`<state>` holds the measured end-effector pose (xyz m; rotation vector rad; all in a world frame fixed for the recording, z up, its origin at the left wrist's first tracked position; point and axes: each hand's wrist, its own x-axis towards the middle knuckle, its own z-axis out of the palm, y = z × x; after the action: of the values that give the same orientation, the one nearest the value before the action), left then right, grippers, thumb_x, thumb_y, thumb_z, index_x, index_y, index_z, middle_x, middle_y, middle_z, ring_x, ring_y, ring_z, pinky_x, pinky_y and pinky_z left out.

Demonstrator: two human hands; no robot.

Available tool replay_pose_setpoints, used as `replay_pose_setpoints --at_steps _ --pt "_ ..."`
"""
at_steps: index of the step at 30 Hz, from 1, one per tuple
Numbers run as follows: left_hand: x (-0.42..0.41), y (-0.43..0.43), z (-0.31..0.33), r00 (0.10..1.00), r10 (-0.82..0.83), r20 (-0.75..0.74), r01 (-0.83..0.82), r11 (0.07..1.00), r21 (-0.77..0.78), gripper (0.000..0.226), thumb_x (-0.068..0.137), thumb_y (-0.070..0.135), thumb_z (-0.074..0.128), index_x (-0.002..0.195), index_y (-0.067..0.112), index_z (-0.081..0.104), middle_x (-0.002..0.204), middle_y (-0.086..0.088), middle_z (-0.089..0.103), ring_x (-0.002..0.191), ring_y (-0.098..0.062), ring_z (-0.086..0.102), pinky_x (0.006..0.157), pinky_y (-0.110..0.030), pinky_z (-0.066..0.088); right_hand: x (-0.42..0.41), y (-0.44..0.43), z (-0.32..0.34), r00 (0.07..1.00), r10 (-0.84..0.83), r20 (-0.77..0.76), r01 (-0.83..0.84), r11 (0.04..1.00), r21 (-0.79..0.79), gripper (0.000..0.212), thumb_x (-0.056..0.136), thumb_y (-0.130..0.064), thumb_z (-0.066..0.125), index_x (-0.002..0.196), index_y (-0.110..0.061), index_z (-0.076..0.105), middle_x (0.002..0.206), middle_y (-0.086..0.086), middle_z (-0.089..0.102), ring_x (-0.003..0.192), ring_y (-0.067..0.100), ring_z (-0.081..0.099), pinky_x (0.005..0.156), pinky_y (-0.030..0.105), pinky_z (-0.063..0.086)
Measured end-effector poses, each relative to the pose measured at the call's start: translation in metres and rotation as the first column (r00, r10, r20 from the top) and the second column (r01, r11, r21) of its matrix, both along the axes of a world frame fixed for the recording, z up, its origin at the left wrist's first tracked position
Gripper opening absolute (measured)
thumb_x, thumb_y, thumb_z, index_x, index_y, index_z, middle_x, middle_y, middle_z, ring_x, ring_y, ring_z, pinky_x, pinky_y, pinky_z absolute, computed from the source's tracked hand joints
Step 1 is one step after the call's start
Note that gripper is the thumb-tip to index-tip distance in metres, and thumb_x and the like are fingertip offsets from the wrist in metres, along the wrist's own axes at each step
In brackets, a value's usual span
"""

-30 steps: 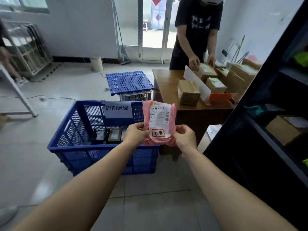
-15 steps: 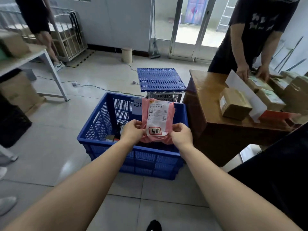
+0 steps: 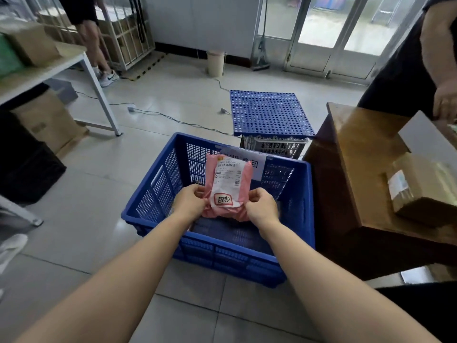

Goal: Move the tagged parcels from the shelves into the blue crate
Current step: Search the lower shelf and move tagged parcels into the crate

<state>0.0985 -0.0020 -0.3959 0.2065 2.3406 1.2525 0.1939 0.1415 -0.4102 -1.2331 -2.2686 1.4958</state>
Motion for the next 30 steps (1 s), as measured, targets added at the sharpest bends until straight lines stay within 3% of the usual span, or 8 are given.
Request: replay_pose_setpoints --at_steps 3,8,14,18,22,27,30 --pt "-0.030 0.004 -0.017 1.000 -0.017 0.013 0.017 0.999 -0.046 0.025 0.086 0.015 0.069 0.111 0.017 0.065 0.102 0.001 0.067 0.090 -0.018 0.064 0.062 -0.024 0.050 -0.028 0.005 -0.017 0.999 0.026 0.034 -0.026 1.000 -0.018 0.008 0.087 -0.018 0.062 0.086 -0.026 0.061 0.094 -0.005 0.068 0.090 0.019 0.064 0.080 0.039 0.056" --pt "-0.090 0.018 -0.056 0.997 -0.041 0.067 0.048 0.993 -0.107 0.029 0.087 0.014 0.068 0.115 0.013 0.064 0.110 -0.003 0.068 0.098 -0.021 0.064 0.083 -0.033 0.054 -0.085 0.015 -0.050 0.991 0.030 0.132 -0.029 0.999 -0.014 0.008 0.087 -0.019 0.062 0.086 -0.026 0.062 0.095 -0.004 0.069 0.089 0.018 0.064 0.080 0.036 0.055" --pt "-0.163 0.033 -0.114 0.982 -0.102 0.160 0.126 0.981 -0.146 0.026 0.086 0.010 0.069 0.112 0.009 0.066 0.108 -0.007 0.069 0.091 -0.018 0.061 0.078 -0.030 0.051 -0.151 0.022 -0.099 0.959 -0.026 0.282 0.028 1.000 -0.005 0.008 0.087 -0.020 0.063 0.081 -0.026 0.064 0.090 -0.004 0.068 0.085 0.018 0.063 0.074 0.033 0.054" --pt "-0.201 0.037 -0.156 0.961 -0.131 0.245 0.178 0.967 -0.184 0.030 0.086 0.010 0.069 0.115 0.008 0.064 0.104 -0.005 0.066 0.091 -0.019 0.062 0.068 -0.028 0.053 -0.180 0.023 -0.133 0.940 -0.050 0.338 0.068 0.997 -0.044 0.010 0.087 -0.020 0.064 0.079 -0.026 0.065 0.087 -0.005 0.068 0.082 0.015 0.062 0.067 0.026 0.046" --pt "-0.221 0.041 -0.198 0.925 -0.101 0.366 0.186 0.961 -0.205 0.032 0.085 0.004 0.067 0.117 0.008 0.064 0.109 -0.007 0.068 0.097 -0.024 0.067 0.081 -0.042 0.058 -0.197 0.025 -0.171 0.913 -0.050 0.405 0.086 0.994 -0.072 0.014 0.088 -0.022 0.063 0.076 -0.030 0.064 0.087 -0.007 0.068 0.084 0.015 0.063 0.068 0.028 0.049" --pt "-0.233 0.048 -0.250 0.913 -0.067 0.402 0.181 0.951 -0.252 0.031 0.086 0.008 0.065 0.117 0.012 0.065 0.105 0.000 0.068 0.090 -0.015 0.065 0.068 -0.024 0.051 -0.214 0.031 -0.224 0.873 -0.020 0.487 0.076 0.993 -0.095 0.012 0.090 -0.023 0.059 0.083 -0.027 0.068 0.089 -0.006 0.070 0.080 0.015 0.062 0.060 0.027 0.044" --pt "-0.237 0.054 -0.285 0.906 -0.043 0.422 0.181 0.939 -0.293 0.032 0.088 0.010 0.064 0.120 0.012 0.064 0.108 -0.001 0.067 0.094 -0.019 0.065 0.076 -0.029 0.054 -0.222 0.035 -0.260 0.855 0.007 0.519 0.065 0.990 -0.121 0.014 0.091 -0.022 0.056 0.086 -0.025 0.069 0.092 -0.004 0.070 0.082 0.017 0.061 0.061 0.027 0.042"
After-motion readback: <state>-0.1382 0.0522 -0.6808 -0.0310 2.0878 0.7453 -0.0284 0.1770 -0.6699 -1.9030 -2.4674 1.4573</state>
